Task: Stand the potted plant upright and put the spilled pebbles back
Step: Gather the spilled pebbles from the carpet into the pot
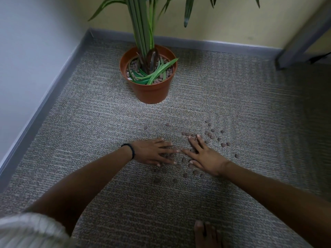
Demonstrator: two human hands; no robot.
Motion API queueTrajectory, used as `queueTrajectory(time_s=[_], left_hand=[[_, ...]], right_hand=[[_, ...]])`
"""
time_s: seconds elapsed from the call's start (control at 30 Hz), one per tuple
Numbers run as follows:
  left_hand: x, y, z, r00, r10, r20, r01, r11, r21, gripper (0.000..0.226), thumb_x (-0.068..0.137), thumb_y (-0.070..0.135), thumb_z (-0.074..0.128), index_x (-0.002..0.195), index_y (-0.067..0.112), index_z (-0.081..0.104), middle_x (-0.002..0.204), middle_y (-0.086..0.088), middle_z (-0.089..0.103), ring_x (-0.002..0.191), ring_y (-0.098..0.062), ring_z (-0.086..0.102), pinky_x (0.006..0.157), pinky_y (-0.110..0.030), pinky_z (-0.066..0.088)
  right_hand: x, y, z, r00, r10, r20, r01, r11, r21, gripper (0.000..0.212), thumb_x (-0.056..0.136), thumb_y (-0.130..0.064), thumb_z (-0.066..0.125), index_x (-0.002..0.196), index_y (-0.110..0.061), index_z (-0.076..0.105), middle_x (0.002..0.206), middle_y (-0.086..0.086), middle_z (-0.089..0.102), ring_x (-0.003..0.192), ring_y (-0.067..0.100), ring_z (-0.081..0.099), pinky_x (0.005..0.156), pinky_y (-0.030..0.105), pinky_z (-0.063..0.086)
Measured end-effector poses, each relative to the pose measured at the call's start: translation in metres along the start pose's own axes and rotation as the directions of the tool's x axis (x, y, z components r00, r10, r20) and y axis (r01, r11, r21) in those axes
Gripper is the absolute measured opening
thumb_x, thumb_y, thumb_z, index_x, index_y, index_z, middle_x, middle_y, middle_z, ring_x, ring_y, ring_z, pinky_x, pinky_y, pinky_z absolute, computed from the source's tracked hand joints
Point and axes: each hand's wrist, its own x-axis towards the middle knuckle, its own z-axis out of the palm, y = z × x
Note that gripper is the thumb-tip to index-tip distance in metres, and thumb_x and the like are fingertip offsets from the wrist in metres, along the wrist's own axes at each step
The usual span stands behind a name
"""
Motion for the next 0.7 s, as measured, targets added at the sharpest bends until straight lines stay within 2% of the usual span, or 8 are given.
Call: queueTrajectory(time_s=[0.17,0.23,0.3,0.4,0.5,0.57,0.7], left_hand=[[0.001,-0.003,0.002,1.0,0.014,0.025,-0.014,1.0,-0.004,0.052,0.102,0.033,0.028,0.148,0.035,0.004,0.159,0.004,-0.007,0.146,-0.026,-0.008,0.119,-0.046,0.006],[0.001,-0.005,0.001,1.0,0.013,0.02,-0.013,1.0,-0.02,0.058,0.101,0.02,0.036,0.148,0.033,0.005,0.159,0.006,-0.007,0.146,-0.024,-0.008,0.12,-0.044,0.006],[0.0,-0.006,0.001,1.0,-0.004,0.019,0.005,0.999,-0.054,0.074,0.095,0.004,0.047,0.149,0.032,0.005,0.159,0.007,-0.006,0.146,-0.021,-0.007,0.119,-0.041,0.007],[-0.002,-0.009,0.003,0.997,-0.052,0.049,0.054,0.998,-0.029,0.103,0.081,-0.002,0.066,0.148,0.031,-0.005,0.158,0.01,-0.011,0.146,-0.017,-0.008,0.119,-0.039,0.015],[-0.003,-0.01,0.0,0.996,-0.077,0.045,0.081,0.994,-0.073,0.112,0.072,-0.003,0.074,0.149,0.028,-0.001,0.159,0.008,-0.007,0.146,-0.017,-0.004,0.117,-0.034,0.02],[-0.003,-0.009,-0.004,0.996,-0.088,0.031,0.091,0.99,-0.11,0.103,0.075,-0.008,0.067,0.15,0.026,0.006,0.159,0.008,-0.002,0.146,-0.017,-0.001,0.112,-0.032,0.025],[0.003,-0.006,-0.008,0.992,-0.125,0.025,0.127,0.985,-0.114,0.075,0.09,-0.012,0.039,0.149,0.025,0.011,0.159,0.009,0.002,0.146,-0.016,0.001,0.097,-0.031,0.041]], right_hand=[[-0.006,0.01,-0.001,0.997,-0.073,0.021,0.074,0.995,-0.065,0.06,0.098,-0.045,0.031,0.149,-0.028,0.004,0.159,0.011,-0.007,0.144,0.041,-0.012,0.107,0.05,0.039],[-0.006,0.013,-0.003,0.995,-0.092,0.033,0.094,0.991,-0.098,0.059,0.099,-0.043,0.031,0.149,-0.027,0.005,0.159,0.012,-0.005,0.145,0.04,-0.01,0.103,0.048,0.043],[-0.006,0.012,-0.004,0.996,-0.084,0.035,0.088,0.99,-0.11,0.054,0.101,-0.038,0.029,0.149,-0.027,0.007,0.159,0.012,-0.004,0.145,0.04,-0.008,0.101,0.048,0.045],[-0.005,0.009,-0.005,0.998,-0.04,0.052,0.044,0.996,-0.078,0.059,0.101,-0.016,0.035,0.149,-0.029,0.003,0.159,0.01,-0.009,0.145,0.039,-0.011,0.098,0.048,0.046],[-0.002,0.007,-0.007,0.999,0.0,0.049,0.003,0.998,-0.069,0.079,0.092,0.009,0.038,0.149,-0.028,-0.001,0.159,0.01,-0.013,0.145,0.039,-0.011,0.097,0.047,0.046],[0.001,0.005,-0.009,0.999,0.025,0.03,-0.023,0.998,-0.063,0.081,0.09,0.012,0.039,0.149,-0.028,0.0,0.159,0.009,-0.011,0.146,0.038,-0.008,0.098,0.047,0.045],[0.006,0.002,-0.011,0.999,0.043,-0.017,-0.044,0.998,-0.045,0.071,0.093,0.005,0.043,0.149,-0.024,0.011,0.159,0.009,0.001,0.146,0.038,0.003,0.103,0.049,0.041]])
